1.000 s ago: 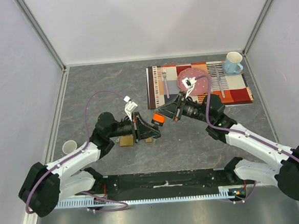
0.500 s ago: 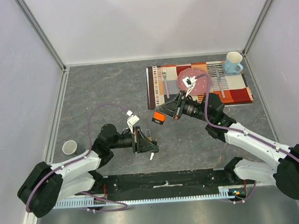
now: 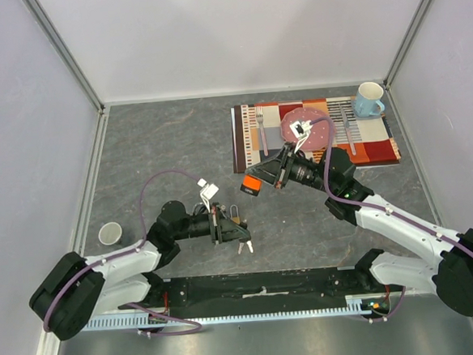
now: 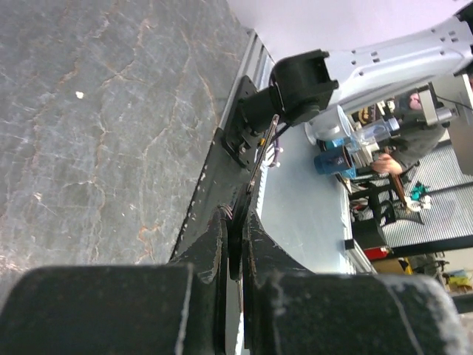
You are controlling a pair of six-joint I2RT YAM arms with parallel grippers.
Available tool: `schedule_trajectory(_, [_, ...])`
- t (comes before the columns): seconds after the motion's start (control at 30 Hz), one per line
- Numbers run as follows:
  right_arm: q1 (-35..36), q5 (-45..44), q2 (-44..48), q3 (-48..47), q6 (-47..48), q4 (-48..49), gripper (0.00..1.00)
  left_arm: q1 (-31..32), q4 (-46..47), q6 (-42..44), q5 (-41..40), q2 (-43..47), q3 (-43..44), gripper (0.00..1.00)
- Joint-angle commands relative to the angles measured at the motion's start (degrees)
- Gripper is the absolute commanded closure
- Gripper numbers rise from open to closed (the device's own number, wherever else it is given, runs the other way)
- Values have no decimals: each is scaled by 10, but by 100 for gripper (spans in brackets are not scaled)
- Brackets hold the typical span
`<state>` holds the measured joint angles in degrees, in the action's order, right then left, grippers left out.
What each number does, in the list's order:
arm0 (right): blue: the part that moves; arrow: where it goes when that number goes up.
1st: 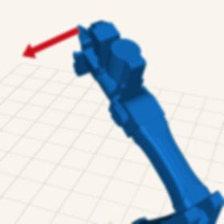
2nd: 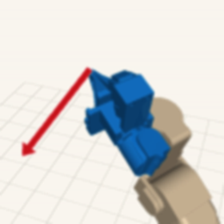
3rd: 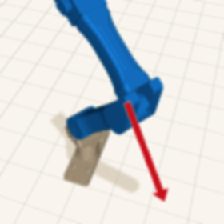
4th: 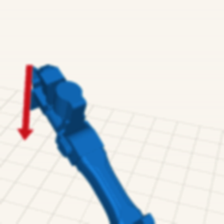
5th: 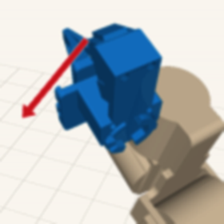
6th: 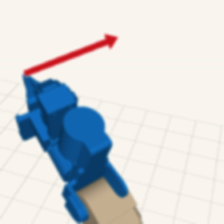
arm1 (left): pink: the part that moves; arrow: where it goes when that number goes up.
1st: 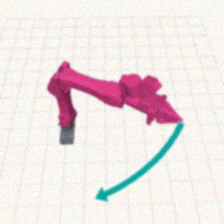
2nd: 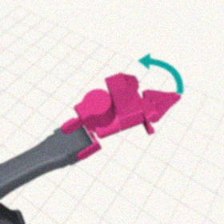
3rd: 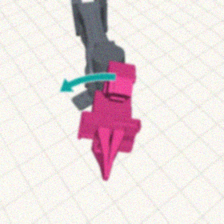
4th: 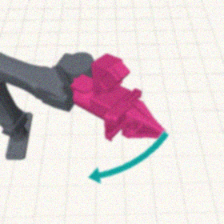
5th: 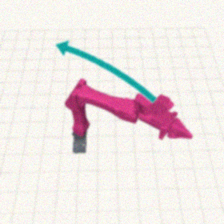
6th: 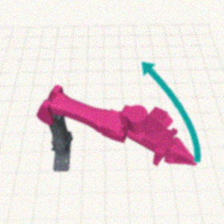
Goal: Lock with the key
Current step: Lock the lock, then place the lock at the center of the board.
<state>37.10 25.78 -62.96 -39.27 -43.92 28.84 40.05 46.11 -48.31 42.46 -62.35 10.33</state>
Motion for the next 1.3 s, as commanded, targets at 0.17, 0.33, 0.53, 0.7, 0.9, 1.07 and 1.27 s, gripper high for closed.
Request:
schedule_trajectory(0.17, [-3, 15, -1, 1, 24, -5, 100, -17, -116, 52, -71, -78, 133, 98])
schedule_trajectory(0.33, [-5, 26, -27, 10, 32, -25, 100, -62, -168, 35, -50, -146, 183, 98])
schedule_trajectory(0.53, [-12, 25, -60, -1, 73, -93, 100, -105, -162, 18, -39, -145, 174, 98])
schedule_trajectory(0.7, [-27, 18, -112, -20, 115, -149, 100, -146, -230, 43, -61, -96, 155, 98])
schedule_trajectory(0.9, [-40, 51, -200, -41, 125, -155, 100, -160, -376, 113, -142, -8, 164, 98])
schedule_trajectory(1.07, [-40, 88, -269, -58, 104, -131, 100, -160, -413, 139, -146, 32, 164, 98])
schedule_trajectory(1.27, [-40, 91, -305, -62, 105, -128, 100, -160, -393, 146, -109, 74, 141, 98])
